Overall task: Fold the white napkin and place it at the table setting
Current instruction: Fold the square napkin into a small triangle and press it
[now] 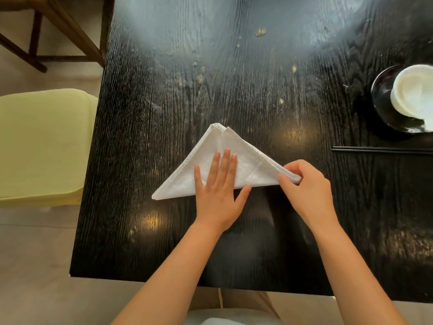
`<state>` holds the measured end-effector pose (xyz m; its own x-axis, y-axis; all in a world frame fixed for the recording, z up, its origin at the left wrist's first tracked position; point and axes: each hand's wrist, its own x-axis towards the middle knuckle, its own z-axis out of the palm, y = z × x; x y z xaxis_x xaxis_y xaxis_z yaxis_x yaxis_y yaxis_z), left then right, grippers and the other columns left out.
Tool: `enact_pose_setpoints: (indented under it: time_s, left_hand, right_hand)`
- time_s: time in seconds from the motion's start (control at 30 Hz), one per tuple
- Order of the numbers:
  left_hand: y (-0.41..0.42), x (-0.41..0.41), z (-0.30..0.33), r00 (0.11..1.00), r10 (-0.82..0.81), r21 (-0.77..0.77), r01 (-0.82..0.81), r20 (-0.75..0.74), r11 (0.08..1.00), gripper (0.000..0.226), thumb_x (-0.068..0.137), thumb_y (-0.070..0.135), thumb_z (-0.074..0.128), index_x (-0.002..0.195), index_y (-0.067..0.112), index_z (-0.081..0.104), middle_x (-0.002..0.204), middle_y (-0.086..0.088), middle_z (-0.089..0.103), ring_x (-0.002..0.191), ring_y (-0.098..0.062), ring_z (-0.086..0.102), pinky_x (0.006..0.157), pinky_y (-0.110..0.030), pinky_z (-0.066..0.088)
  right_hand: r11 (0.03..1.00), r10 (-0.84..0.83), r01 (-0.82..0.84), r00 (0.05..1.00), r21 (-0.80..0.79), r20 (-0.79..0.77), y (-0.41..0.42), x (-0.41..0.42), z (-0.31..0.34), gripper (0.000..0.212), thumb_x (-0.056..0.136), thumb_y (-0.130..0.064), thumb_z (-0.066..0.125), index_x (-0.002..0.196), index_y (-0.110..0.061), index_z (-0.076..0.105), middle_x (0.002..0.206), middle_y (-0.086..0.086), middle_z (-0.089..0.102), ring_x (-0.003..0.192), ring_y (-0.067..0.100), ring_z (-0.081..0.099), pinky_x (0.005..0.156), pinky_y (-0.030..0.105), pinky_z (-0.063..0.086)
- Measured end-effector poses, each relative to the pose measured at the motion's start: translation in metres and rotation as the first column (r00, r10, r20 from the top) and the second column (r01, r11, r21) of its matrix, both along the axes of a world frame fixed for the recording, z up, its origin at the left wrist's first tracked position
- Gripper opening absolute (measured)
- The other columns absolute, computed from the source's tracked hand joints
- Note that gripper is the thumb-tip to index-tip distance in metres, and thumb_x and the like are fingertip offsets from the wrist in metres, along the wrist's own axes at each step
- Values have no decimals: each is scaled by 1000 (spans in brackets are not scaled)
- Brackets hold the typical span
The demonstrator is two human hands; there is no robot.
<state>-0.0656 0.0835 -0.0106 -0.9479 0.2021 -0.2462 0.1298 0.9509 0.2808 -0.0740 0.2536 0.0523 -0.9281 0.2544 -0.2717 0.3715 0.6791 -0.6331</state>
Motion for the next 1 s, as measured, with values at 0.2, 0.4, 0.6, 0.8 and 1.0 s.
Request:
enact_pose_setpoints:
  time_s: [0.2,0.4,0.6,0.8,1.0]
  left_hand:
    - [-4,-7,21,985,118,366,-157,126,917,72,85,60,2,148,26,1,158,11,-1,142,-2,-13,116,-44,-12]
    - [-40,-8,93,793,413,751,-584,448,307,41,78,57,40,88,28,67,97,6,68,89,-6,64,75,-25,51]
    - [-81,-3,111,748,337,670,-663,572,335,21,88,28,53,88,16,71,84,-3,72,76,-12,68,61,-23,56]
    - [-106,3,98,716,470,574,-697,517,430,34,88,-2,44,90,23,68,83,0,69,66,-9,69,56,-14,53]
    - [-115,3,89,782,467,562,-622,413,545,36,88,3,51,87,37,64,81,10,69,70,-2,67,60,-11,53]
  right_hand:
    - [965,-93,49,982,-258,-162,-22,5,30,12,83,-15,65,82,-26,63,77,-12,63,75,1,60,64,14,49]
    - [919,-17,-86,967,-385,-256,-72,8,52,9,80,-22,69,89,-20,67,83,-9,66,80,9,63,70,21,52]
    - [837,281,-347,936,-422,-212,-121,12,44,19,83,-20,69,102,-16,68,95,-7,68,92,2,60,83,13,46]
    - [804,538,-588,782,-89,-313,-117,-39,29,51,74,11,43,117,-9,63,114,6,66,110,20,51,93,31,41]
    - [231,950,-938,275,259,150,-109,-132,7,48,86,2,39,116,-28,62,118,-5,62,124,19,38,105,39,15]
